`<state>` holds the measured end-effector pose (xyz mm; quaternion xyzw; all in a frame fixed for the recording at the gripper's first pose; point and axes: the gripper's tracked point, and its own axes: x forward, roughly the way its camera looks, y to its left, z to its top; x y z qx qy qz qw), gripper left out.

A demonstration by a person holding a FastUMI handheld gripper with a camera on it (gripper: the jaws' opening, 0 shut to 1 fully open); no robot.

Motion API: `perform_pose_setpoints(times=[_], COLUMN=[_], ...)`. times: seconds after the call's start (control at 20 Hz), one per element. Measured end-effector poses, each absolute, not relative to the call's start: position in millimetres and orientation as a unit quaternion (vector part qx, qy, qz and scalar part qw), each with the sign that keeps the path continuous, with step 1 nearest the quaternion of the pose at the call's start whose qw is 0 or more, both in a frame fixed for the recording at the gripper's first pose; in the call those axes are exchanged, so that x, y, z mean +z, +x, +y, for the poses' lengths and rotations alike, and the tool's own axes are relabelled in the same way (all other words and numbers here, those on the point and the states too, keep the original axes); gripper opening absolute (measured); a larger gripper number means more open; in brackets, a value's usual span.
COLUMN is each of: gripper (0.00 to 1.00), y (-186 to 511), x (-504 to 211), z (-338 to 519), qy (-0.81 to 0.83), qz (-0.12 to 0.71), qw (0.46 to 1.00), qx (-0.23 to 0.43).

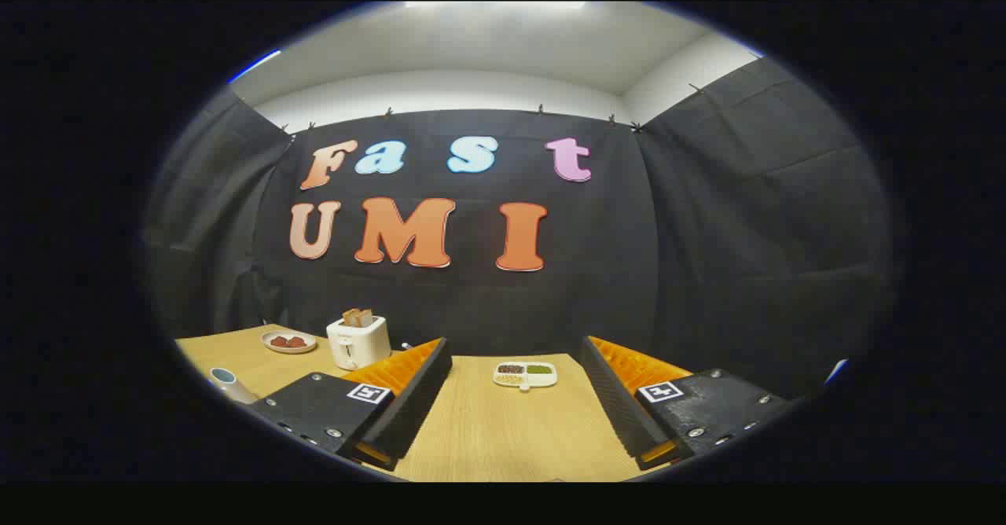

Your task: Take the bottle from table, then pour the juice into the cup, finally place the bottle on the coaster

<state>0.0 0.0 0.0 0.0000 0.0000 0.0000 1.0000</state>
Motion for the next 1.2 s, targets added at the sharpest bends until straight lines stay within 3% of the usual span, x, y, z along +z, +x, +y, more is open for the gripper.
perform_pose_setpoints(times=[0.85, 1.2], gripper=[0.99, 0.98], y=[-38, -48], x=[30, 3], z=[66, 86], qy=[0.012, 0.020], qz=[-0.010, -0.004], qw=[0.997, 0.994], qx=[0.070, 0.108])
